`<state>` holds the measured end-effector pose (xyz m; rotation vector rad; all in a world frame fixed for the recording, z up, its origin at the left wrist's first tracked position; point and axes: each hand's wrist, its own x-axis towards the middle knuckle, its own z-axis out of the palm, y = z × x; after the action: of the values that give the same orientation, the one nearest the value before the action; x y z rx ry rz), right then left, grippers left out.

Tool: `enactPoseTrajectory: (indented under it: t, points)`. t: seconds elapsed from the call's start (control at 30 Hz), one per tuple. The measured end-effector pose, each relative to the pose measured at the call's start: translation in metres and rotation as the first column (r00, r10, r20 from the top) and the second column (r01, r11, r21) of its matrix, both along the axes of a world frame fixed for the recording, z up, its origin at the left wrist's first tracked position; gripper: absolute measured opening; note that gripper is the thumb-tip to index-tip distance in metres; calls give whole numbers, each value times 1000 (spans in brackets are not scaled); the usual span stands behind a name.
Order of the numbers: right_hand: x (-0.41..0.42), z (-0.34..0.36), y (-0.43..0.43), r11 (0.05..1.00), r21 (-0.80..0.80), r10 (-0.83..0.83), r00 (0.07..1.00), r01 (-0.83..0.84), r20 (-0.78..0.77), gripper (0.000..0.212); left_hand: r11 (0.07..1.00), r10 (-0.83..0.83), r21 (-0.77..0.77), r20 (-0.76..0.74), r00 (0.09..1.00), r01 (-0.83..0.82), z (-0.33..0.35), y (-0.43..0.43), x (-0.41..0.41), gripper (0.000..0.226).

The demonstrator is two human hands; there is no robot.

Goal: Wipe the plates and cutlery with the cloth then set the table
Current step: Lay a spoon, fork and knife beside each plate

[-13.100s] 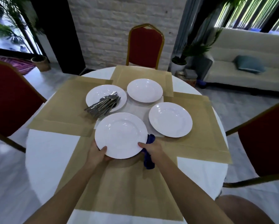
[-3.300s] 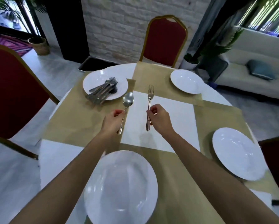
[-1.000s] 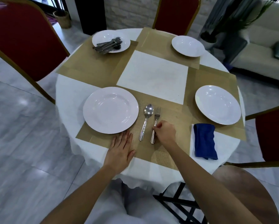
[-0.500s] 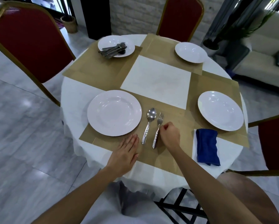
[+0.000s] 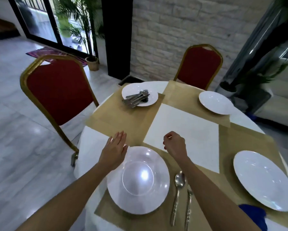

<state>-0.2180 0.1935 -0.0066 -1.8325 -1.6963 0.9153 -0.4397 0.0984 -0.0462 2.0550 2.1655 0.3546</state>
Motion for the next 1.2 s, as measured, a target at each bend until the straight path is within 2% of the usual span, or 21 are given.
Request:
enactPoseTrajectory:
  t: [0.13, 0.3, 0.43, 0.57, 0.8, 1.0, 1.2]
  points:
    - [-73, 8, 64, 998, 6, 66, 997, -67, 30, 17, 993, 45, -112, -23, 999, -48, -13, 54, -55, 82]
    - [-148, 1, 132, 996, -4, 88, 992, -88, 93, 21, 997, -3, -80, -7, 1000, 2, -40, 110, -90, 80]
    - [-182, -12, 175, 998, 0, 64, 995, -64, 80, 18, 987, -54, -154, -14, 998, 51, -58, 138, -107, 75]
    - [-198, -20, 214, 999, 40, 13, 989, -19, 144, 19, 987, -83, -138, -32, 996, 78, -70, 145, -114, 63]
    - [-211, -43, 252, 991, 69, -127, 971, 115, 204, 20, 996, -70, -51, -41, 997, 68, -73, 146, -113, 61]
    - [-224, -56, 268, 994, 96, -73, 975, 54, 208, 16, 997, -60, -41, -3, 998, 60, -75, 144, -112, 63]
    - [-229, -64, 281, 989, 76, -141, 941, 124, 307, 25, 998, -56, -19, 14, 998, 56, -75, 148, -112, 62]
